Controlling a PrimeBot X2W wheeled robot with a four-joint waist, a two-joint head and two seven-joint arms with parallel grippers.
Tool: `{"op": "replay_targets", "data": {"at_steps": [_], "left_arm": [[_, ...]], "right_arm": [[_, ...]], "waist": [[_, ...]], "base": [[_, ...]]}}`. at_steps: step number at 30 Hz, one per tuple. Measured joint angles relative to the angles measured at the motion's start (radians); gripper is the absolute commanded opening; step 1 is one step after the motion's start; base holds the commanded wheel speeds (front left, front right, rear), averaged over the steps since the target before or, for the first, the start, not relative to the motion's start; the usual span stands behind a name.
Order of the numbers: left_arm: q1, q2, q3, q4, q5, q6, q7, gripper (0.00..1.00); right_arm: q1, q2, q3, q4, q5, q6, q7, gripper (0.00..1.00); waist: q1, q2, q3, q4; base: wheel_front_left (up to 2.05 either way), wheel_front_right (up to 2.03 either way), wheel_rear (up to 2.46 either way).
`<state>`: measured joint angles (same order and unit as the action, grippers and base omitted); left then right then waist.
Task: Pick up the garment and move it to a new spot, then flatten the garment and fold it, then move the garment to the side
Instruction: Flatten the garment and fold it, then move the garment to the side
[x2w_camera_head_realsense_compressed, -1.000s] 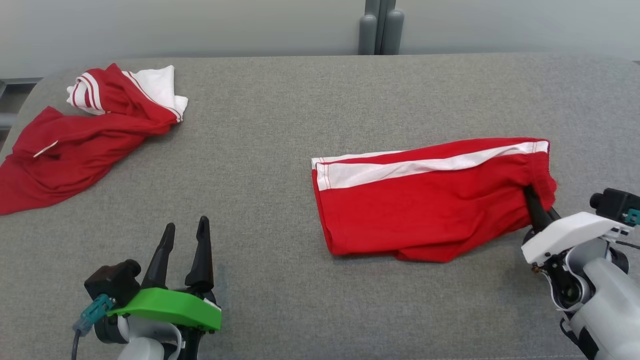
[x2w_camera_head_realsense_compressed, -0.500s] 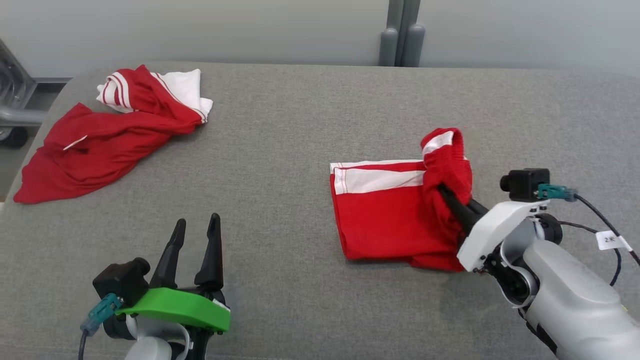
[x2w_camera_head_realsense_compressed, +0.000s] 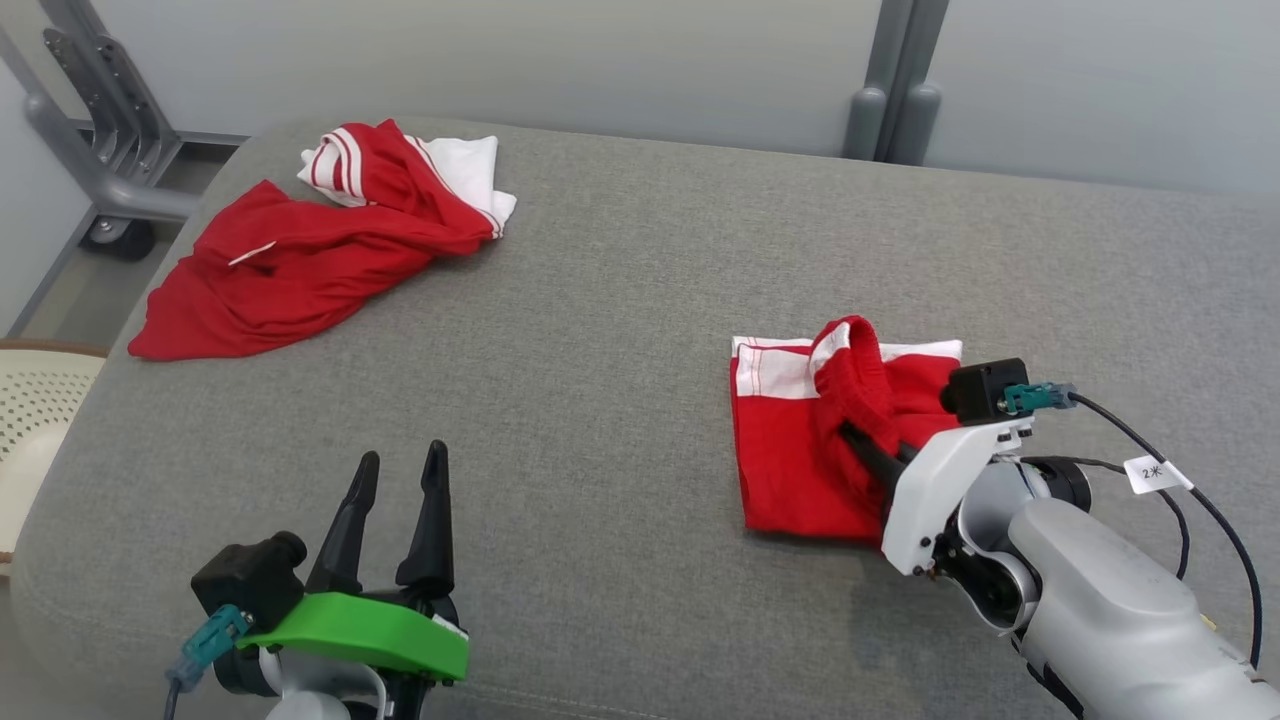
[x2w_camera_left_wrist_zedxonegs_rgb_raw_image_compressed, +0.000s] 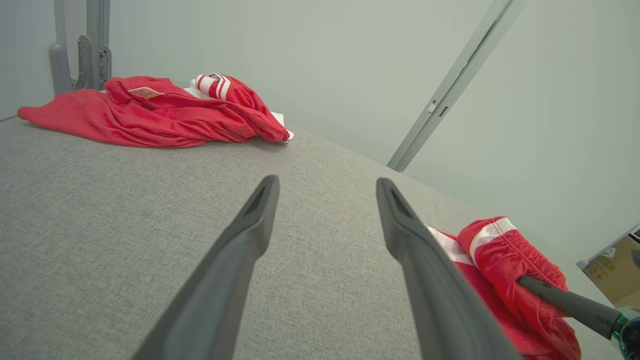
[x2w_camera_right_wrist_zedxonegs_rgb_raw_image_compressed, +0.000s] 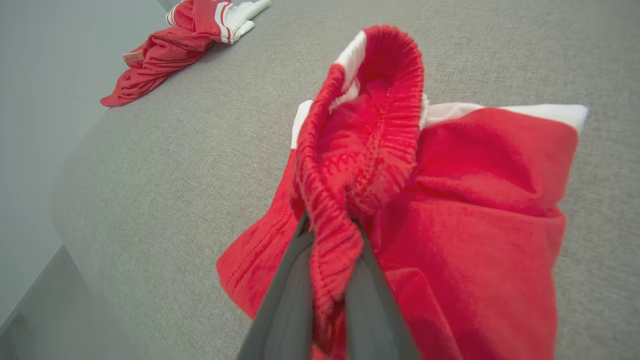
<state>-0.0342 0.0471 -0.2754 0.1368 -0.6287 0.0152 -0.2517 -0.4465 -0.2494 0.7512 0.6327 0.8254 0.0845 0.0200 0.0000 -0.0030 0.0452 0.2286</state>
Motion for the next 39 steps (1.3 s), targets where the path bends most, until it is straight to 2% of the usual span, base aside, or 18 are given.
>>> {"op": "replay_targets", "data": {"at_steps": [1, 2, 8, 16, 21, 26, 29, 39], "left_arm": [[0.002, 0.000, 0.000, -0.004, -0.001, 0.002, 0.000, 1.00], [0.005, 0.000, 0.000, -0.008, -0.001, 0.003, 0.000, 1.00], [0.024, 0.001, 0.016, -0.024, -0.002, 0.016, 0.000, 1.00], [0.046, 0.000, 0.023, -0.049, -0.002, 0.022, 0.000, 1.00], [0.057, 0.000, 0.020, -0.059, -0.002, 0.028, 0.000, 1.00], [0.059, 0.000, 0.005, -0.077, 0.001, 0.029, 0.000, 1.00], [0.061, 0.000, -0.001, -0.089, 0.007, 0.029, 0.000, 1.00], [0.069, 0.001, -0.024, -0.121, 0.019, 0.030, 0.005, 1.00]], "right_arm": [[0.000, 0.000, 0.001, 0.006, -0.005, -0.006, 0.002, 0.89], [-0.001, 0.000, 0.003, 0.010, -0.012, -0.009, 0.008, 1.00], [-0.039, 0.036, 0.038, -0.002, -0.044, -0.012, 0.016, 1.00], [-0.051, 0.067, 0.064, -0.058, -0.071, -0.003, -0.013, 1.00], [-0.051, 0.038, 0.000, -0.067, -0.066, -0.025, -0.060, 1.00], [-0.019, -0.033, -0.090, -0.044, -0.012, -0.065, -0.097, 1.00], [0.019, -0.047, -0.127, -0.024, 0.026, -0.075, -0.106, 1.00], [0.054, -0.062, -0.193, 0.015, 0.114, -0.073, -0.107, 1.00]], "waist": [[0.0000, 0.0000, 0.000, 0.007], [0.0000, 0.0000, -0.001, 0.014], [0.0000, 0.0000, -0.001, 0.036], [0.0000, 0.0000, -0.007, 0.011], [0.0000, 0.0000, -0.012, -0.013], [0.0000, 0.0000, -0.013, -0.028], [0.0000, 0.0000, -0.010, -0.031], [0.0000, 0.0000, 0.035, -0.023]], "base": [[0.00, 0.00, 0.00], [0.00, 0.00, 0.00], [0.00, 0.00, 0.00], [0.00, 0.00, 0.00], [0.00, 0.00, 0.00], [0.00, 0.00, 0.00], [0.00, 0.00, 0.00], [0.00, 0.00, 0.00]]}}
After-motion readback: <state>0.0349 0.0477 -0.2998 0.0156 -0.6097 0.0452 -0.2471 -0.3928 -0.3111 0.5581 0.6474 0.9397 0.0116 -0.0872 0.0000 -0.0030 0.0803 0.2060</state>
